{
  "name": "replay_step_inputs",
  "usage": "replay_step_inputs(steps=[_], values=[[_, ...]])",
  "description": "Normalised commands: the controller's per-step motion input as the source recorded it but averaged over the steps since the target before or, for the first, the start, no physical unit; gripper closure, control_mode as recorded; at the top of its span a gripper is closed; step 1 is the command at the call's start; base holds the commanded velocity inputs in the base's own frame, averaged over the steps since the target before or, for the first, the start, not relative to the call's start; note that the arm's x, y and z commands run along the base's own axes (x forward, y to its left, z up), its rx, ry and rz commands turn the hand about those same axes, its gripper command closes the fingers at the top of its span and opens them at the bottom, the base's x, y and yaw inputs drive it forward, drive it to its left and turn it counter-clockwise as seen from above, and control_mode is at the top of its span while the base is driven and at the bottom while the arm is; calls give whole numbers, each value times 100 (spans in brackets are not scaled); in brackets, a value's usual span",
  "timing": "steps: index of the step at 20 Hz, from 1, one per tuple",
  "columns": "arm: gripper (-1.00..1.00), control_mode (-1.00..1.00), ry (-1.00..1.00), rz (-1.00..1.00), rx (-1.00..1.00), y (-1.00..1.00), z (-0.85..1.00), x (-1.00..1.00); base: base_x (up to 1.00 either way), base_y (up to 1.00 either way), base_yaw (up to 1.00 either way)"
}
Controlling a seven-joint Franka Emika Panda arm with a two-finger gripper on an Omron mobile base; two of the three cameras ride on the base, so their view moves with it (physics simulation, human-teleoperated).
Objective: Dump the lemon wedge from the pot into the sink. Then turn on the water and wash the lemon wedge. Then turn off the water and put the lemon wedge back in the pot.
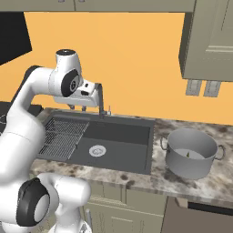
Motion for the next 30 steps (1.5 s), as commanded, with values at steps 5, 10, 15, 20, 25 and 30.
replay_step_inputs(steps=[5,10,15,20,25,30], values=[[-100,-100,-1,0,0,-6,0,-16,0,0,0],[-100,-100,-6,0,0,-35,0,-24,0,0,0],[-100,-100,-3,0,0,-45,0,-13,0,0,0],[-100,-100,0,-3,0,-48,0,-1,0,0,0],[-100,-100,0,-6,-2,-46,0,0,0,0,0],[-100,-100,0,-6,-2,-46,0,0,0,0,0]])
